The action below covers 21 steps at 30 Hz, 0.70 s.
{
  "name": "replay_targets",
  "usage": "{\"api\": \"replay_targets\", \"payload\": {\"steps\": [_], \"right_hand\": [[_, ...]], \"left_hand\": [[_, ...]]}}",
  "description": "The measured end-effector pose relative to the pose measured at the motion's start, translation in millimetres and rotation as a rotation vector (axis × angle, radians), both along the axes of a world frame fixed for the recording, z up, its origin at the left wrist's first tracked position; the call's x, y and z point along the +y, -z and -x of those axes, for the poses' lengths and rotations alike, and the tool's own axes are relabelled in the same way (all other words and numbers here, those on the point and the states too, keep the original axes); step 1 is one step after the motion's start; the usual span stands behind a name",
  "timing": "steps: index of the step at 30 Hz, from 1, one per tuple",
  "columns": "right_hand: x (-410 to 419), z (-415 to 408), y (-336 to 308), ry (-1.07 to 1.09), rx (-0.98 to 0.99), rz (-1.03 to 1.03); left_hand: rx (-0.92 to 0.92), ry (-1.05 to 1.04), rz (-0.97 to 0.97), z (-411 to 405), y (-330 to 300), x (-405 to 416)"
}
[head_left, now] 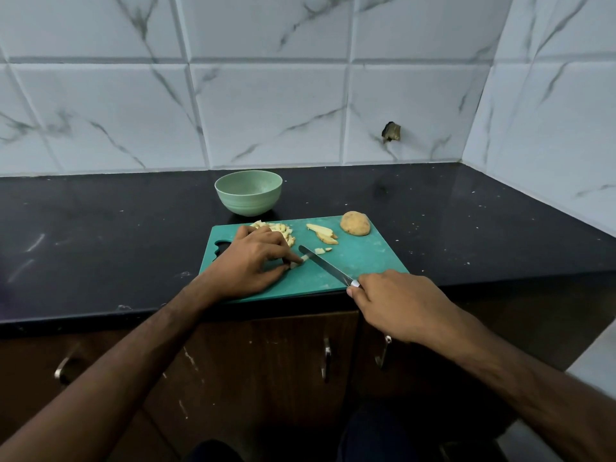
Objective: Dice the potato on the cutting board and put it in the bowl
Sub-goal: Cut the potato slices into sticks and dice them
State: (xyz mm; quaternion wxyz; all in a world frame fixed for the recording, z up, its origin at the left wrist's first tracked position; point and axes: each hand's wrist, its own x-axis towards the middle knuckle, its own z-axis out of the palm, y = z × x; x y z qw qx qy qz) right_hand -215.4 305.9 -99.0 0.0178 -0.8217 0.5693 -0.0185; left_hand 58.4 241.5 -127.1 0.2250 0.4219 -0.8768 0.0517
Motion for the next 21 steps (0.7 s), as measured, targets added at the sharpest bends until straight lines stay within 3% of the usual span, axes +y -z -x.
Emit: {"api": "replay_targets", "payload": {"steps": [11, 21], "right_hand": [[3.5, 10.3, -22.0, 0.006, 0.098, -0.004], [11.9, 7.1, -9.4, -0.021, 0.04, -0.021]], "left_hand": [[0.003, -0.013, 0.036, 0.9, -0.5, 2.0], [0.011, -0.023, 0.058, 0.2, 1.1, 0.6]]}}
